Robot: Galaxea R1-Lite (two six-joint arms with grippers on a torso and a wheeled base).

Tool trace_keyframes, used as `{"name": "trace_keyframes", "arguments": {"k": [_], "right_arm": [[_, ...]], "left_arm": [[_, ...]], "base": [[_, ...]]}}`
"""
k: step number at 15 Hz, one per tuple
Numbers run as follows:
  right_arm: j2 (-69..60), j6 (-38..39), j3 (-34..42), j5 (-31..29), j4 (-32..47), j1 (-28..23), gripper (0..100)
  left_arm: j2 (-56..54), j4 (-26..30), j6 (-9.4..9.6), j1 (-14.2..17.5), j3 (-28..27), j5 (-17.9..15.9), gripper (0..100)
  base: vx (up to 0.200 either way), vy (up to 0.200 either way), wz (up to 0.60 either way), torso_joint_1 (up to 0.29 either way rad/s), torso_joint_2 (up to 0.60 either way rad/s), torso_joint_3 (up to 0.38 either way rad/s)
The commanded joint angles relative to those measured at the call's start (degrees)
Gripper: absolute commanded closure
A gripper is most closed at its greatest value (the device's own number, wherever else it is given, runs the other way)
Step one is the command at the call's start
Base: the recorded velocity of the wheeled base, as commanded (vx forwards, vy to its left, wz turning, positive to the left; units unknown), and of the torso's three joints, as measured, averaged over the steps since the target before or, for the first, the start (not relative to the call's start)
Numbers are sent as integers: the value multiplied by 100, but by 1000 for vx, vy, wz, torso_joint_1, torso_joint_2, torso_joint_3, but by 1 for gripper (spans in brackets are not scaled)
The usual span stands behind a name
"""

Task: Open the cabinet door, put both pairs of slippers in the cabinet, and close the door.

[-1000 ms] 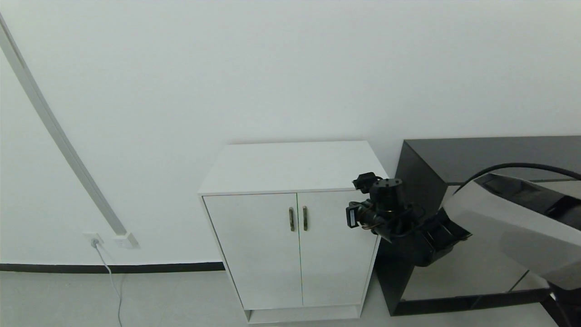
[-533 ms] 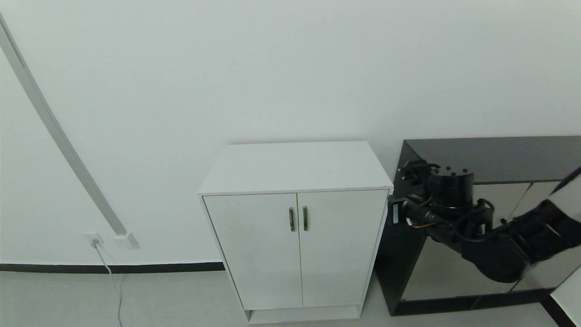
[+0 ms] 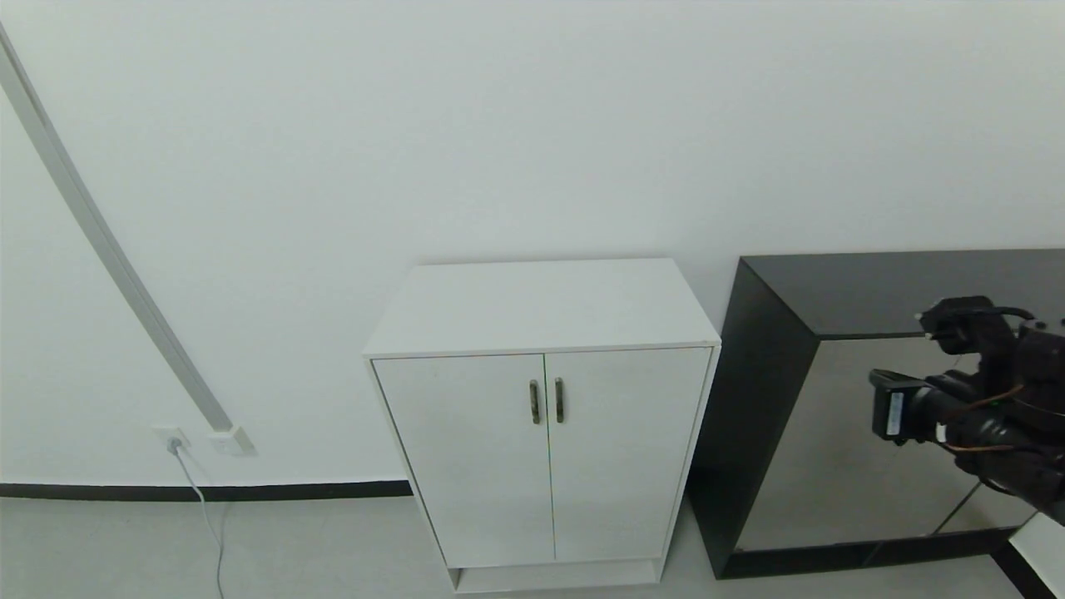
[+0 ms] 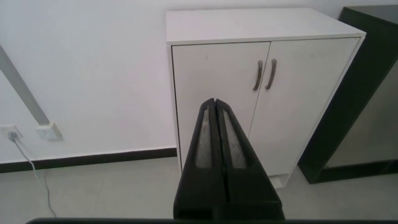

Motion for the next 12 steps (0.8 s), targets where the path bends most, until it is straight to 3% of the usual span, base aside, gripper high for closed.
{"name": "trace_keyframes", "arguments": {"k": [1,6,12], "right_arm": [[-962,-164,578,23,-1,-438,100],[-2227,-252,1404,31,351,-684,100],[-4345,-235,1545,313,2680,-684,100]], "left_arm": [[8,-1,1,1,1,1,100],[8,-1,1,1,1,1,100],[8,-1,-7,1,1,10,100]], "base": [[0,0,0,0,0,0],[0,0,0,0,0,0],[0,0,0,0,0,0]]}}
